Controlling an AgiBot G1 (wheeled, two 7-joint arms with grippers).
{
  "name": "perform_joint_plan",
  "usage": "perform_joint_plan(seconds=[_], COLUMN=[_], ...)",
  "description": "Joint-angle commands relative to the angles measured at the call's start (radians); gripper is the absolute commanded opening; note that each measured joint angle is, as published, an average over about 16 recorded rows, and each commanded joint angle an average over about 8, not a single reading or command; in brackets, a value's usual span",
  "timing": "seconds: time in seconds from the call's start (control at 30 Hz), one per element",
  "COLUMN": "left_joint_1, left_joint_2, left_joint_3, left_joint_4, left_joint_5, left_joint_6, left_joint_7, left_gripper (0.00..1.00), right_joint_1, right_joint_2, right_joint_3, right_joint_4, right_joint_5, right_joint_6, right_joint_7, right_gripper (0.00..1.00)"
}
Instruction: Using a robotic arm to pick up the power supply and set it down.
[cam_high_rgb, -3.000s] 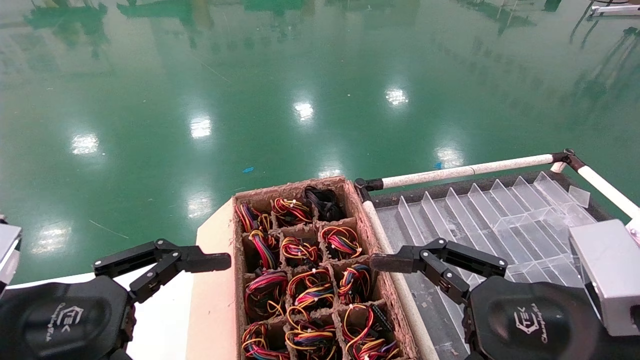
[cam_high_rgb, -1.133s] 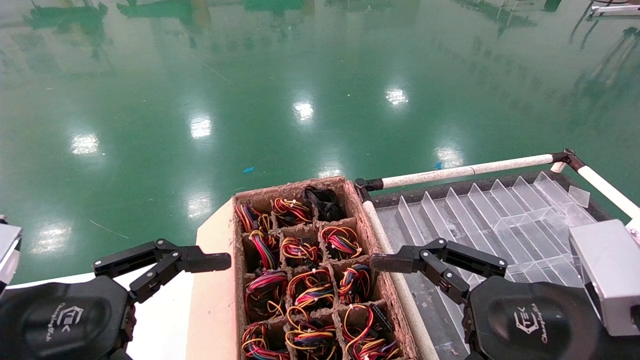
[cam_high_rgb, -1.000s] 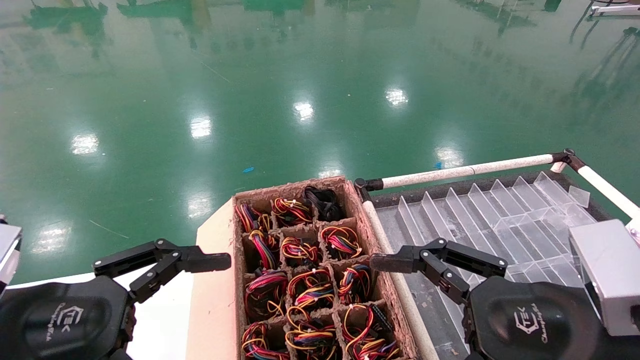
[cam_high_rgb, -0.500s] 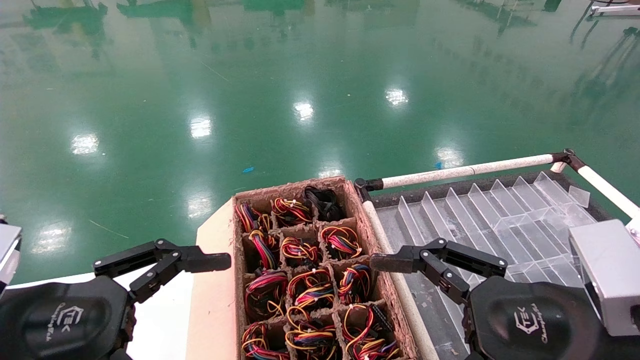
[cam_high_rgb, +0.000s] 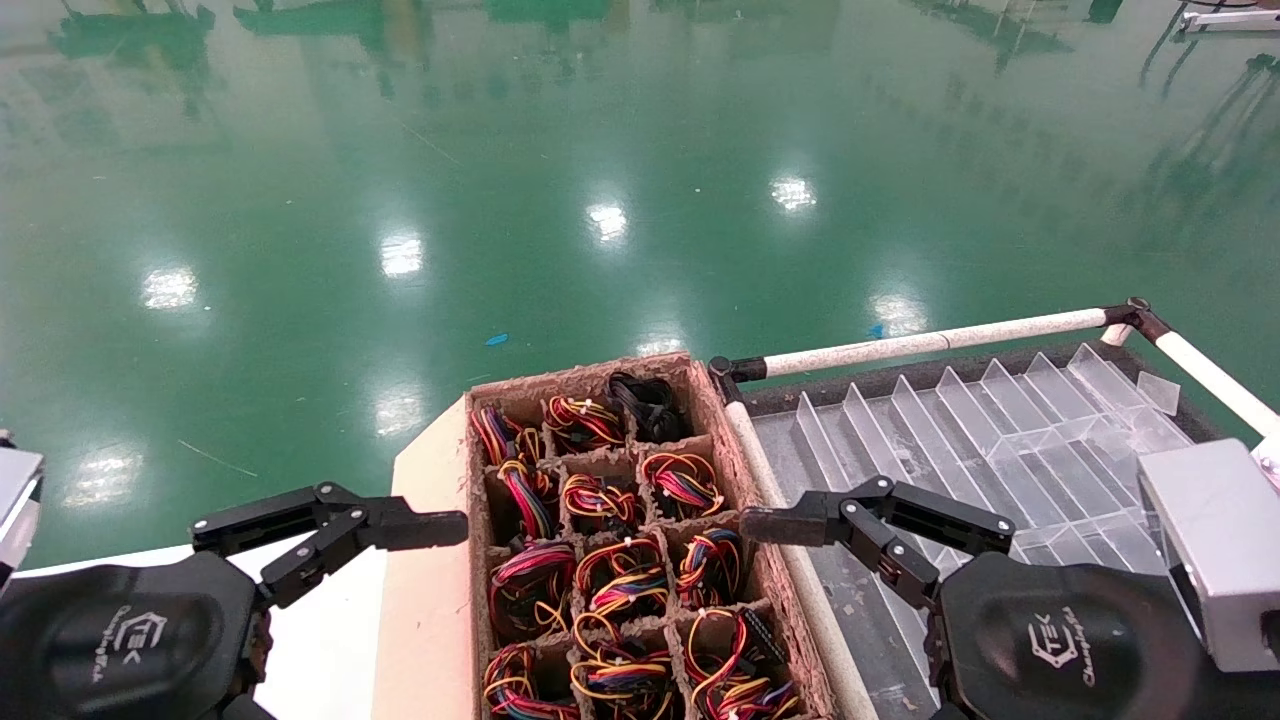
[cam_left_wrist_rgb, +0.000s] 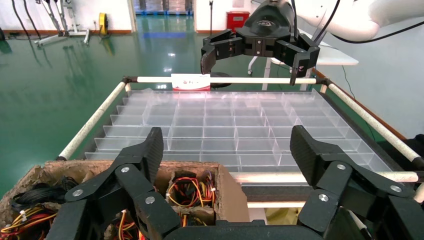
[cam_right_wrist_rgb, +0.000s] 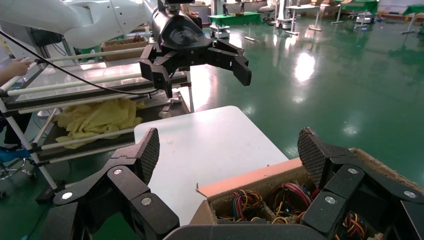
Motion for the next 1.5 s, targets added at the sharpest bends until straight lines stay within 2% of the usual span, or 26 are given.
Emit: perform_joint_plan(seconds=[0.03, 1.23, 1.27, 1.5], left_joint_1=[0.0, 0.0, 0.0, 0.0], left_joint_2=[0.0, 0.0, 0.0, 0.0], left_joint_3=[0.0, 0.0, 0.0, 0.0], left_joint_4=[0.0, 0.0, 0.0, 0.0], left_joint_5=[0.0, 0.0, 0.0, 0.0], left_joint_6=[0.0, 0.0, 0.0, 0.0], left_joint_7=[0.0, 0.0, 0.0, 0.0], left_gripper=[0.0, 0.0, 0.03, 0.9], right_joint_1=[0.0, 0.0, 0.0, 0.001], right_joint_2=[0.0, 0.0, 0.0, 0.002], right_joint_3=[0.0, 0.0, 0.0, 0.001], right_joint_4=[0.0, 0.0, 0.0, -0.002], right_joint_5=[0.0, 0.0, 0.0, -0.007], right_joint_6=[0.0, 0.0, 0.0, 0.005], right_joint_7=[0.0, 0.0, 0.0, 0.001], right_gripper=[1.0, 1.0, 1.0, 1.0])
